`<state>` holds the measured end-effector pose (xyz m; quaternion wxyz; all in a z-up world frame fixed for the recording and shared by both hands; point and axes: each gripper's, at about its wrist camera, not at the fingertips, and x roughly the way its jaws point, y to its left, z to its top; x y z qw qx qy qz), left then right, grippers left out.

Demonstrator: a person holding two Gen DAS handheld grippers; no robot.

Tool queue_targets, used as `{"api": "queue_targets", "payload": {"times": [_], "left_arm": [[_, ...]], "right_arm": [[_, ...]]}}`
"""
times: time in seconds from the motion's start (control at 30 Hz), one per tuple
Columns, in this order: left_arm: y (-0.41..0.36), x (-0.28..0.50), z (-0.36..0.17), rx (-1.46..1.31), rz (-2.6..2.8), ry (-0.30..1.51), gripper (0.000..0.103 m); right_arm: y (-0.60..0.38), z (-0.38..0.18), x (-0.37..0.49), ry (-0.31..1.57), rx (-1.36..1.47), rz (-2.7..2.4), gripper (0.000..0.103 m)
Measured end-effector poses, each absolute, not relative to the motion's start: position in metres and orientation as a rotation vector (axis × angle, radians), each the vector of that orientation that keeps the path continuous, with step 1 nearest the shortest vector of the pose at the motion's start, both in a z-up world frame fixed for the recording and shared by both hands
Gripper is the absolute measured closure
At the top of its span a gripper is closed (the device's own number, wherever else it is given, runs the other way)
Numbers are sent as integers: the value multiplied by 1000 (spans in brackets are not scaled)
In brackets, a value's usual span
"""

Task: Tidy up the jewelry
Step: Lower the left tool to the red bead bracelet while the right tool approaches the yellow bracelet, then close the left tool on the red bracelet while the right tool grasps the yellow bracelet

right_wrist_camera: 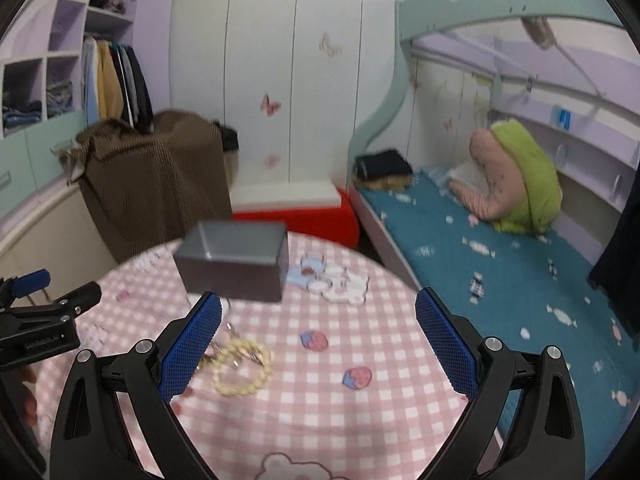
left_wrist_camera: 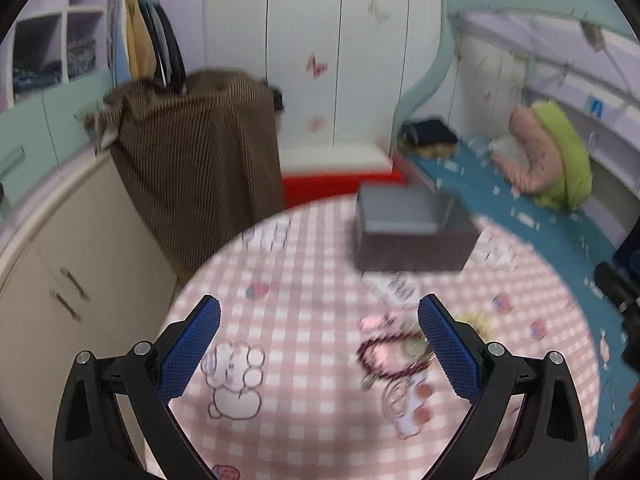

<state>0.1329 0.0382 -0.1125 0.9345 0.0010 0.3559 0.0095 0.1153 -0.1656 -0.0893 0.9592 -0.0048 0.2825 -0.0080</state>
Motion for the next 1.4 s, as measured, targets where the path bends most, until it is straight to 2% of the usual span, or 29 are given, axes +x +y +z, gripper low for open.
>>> {"api": "queue_targets", "payload": {"times": [0.17,0.23,0.43,0.5,0.77,0.8,0.93,0.97,1.0,1.17,1.4], "left_arm": [[38,153,-152,16,16,852,9],[33,159,-164,36,14,878,18],[29,171,-185,74,13,934,35],[27,175,-190,77,-4,950,38],[20,181,-200,138,-37,966,37],[20,182,-199,137,-43,967,40],[21,184,-199,91,-113,960,81],[19,183,-199,104,-133,957,86],[16,182,-199,116,-136,956,97],[19,179,-194,78,-169,959,97],[23,156,-140,-24,-314,835,97]], "right_arm": [[-166,-124,138,679,-29,-2,8],[-165,-135,145,711,-35,7,8],[-164,-161,157,787,-52,12,8],[-165,-166,160,803,-50,14,8],[-170,-173,164,832,-25,19,8],[-171,-173,165,835,-23,22,8],[-172,-177,167,851,-9,33,8],[-172,-178,168,858,-7,37,8],[-172,-180,169,866,-1,44,8],[-172,-184,169,888,32,73,8],[-166,-189,171,910,35,103,8]]}}
